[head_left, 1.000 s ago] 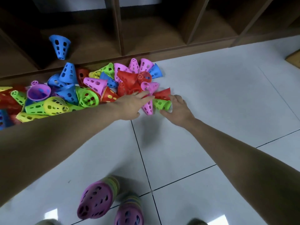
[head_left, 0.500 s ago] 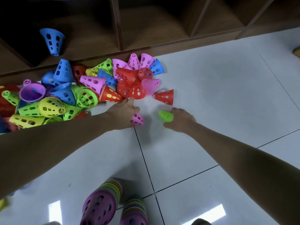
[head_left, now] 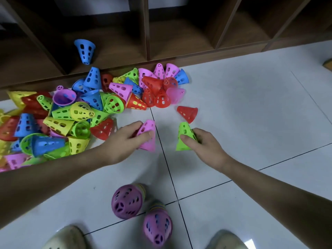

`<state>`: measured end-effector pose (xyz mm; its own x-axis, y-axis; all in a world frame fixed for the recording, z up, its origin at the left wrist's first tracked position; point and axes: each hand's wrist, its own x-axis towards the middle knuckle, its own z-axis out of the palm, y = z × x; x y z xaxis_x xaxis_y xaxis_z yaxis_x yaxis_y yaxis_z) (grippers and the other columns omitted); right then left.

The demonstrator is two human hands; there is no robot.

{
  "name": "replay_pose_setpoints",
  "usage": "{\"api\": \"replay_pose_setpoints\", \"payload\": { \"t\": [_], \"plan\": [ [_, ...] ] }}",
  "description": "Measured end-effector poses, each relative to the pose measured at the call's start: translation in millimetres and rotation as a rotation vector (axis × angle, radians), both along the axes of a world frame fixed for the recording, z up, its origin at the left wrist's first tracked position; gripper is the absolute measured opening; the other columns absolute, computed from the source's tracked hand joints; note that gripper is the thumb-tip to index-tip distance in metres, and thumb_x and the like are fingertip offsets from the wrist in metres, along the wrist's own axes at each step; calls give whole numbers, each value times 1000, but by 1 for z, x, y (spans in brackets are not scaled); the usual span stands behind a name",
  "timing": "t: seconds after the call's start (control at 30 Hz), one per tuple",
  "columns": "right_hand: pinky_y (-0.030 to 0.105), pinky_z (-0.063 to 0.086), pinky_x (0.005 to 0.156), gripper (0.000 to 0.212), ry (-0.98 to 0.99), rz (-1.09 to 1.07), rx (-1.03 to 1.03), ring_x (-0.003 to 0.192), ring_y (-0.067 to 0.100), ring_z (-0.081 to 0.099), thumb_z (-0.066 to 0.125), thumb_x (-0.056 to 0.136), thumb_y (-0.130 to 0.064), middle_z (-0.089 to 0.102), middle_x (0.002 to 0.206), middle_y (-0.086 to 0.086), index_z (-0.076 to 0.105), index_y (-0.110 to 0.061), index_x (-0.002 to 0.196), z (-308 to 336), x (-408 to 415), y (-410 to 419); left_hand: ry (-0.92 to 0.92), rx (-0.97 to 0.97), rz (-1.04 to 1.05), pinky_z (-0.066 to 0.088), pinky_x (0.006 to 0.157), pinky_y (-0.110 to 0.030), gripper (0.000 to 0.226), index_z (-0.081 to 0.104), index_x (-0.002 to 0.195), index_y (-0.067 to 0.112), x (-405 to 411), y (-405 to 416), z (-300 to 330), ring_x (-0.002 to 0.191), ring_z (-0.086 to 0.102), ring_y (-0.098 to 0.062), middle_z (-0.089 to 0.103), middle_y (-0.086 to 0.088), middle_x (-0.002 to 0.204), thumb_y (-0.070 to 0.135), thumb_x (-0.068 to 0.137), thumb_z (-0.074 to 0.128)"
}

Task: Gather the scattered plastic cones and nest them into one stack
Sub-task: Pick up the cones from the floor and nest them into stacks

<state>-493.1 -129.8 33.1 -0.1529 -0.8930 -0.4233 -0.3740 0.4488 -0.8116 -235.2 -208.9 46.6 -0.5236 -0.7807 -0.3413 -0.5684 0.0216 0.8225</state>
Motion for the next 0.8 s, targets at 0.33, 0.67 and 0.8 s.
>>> {"api": "replay_pose_setpoints", "payload": {
  "t": [0.33, 0.67, 0.8],
  "plan": [
    [37, 56, 81, 35, -229, 102, -146, 89, 22, 69, 81, 78, -39, 72, 90, 3, 65, -15, 97, 63, 51, 112, 176, -221, 77, 48, 74, -24, 26, 56, 105, 33, 75, 105, 55, 79, 57, -8, 61, 5, 86, 52, 89, 49],
    [17, 48, 81, 45, 11, 343, -235, 96, 6, 63, 87, 73, -29, 66, 98, -17, 61, -30, 109, 71, 78, 155, -97, -330, -210, 51, 90, -21, 56, 58, 128, 37, 97, 135, 23, 109, 61, 3, 64, 24, 121, 33, 78, 84],
    [31, 49, 92, 44, 22, 411, -192, 107, 7, 61, 83, 76, -37, 65, 110, -17, 61, -32, 114, 53, 83, 160, -76, -252, -275, 45, 98, -14, 59, 55, 135, 35, 97, 128, 23, 120, 56, 3, 59, 26, 129, 60, 83, 69]
  ]
}}
